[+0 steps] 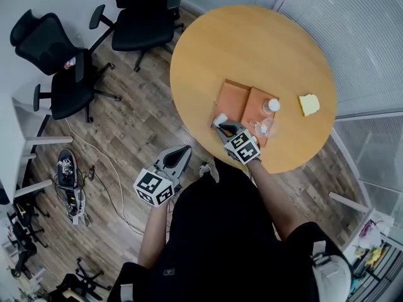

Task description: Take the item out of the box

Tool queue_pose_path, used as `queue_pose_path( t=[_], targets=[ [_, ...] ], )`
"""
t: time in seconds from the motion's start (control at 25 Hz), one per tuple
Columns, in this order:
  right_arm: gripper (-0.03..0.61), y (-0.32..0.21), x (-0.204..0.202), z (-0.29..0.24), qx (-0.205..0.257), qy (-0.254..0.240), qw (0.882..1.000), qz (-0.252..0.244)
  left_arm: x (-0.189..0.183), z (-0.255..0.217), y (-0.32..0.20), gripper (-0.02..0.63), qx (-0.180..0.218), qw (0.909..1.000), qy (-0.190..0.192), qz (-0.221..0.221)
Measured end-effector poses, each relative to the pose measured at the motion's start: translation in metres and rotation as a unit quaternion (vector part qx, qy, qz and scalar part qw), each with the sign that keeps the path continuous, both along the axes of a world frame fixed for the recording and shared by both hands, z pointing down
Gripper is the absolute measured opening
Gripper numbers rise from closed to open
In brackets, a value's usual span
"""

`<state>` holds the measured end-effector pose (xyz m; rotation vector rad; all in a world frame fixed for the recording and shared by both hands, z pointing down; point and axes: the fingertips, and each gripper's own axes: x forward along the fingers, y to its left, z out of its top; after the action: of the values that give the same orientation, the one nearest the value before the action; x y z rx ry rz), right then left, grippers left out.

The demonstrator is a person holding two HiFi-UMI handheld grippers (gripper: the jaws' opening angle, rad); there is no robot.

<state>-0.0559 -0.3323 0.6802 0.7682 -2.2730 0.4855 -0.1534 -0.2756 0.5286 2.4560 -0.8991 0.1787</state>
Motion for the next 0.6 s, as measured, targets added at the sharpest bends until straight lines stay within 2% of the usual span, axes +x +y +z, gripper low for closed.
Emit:
queue_pose_path(
  t=[0.16, 0.28, 0.6],
  targets=[
    [0.021, -0.005, -0.002, 0.007, -0.01, 0.009, 1.0, -0.004, 0.0, 0.002, -0.008, 0.006, -0.006, 1.0, 0.001, -0.003],
    [0.116, -0.009, 0.001, 0.015, -0.024, 0.014, 1.0, 0.004, 0.004, 0.003, -0.01, 0.006, -0.008, 1.0, 0.002, -0.004],
    [0.202, -0.017, 0.003, 0.037, -0.039, 0.054, 0.998, 0.013, 0.006, 0.006, -0.007, 0.006, -0.014, 0.9999, -0.002, -0.006]
  ],
)
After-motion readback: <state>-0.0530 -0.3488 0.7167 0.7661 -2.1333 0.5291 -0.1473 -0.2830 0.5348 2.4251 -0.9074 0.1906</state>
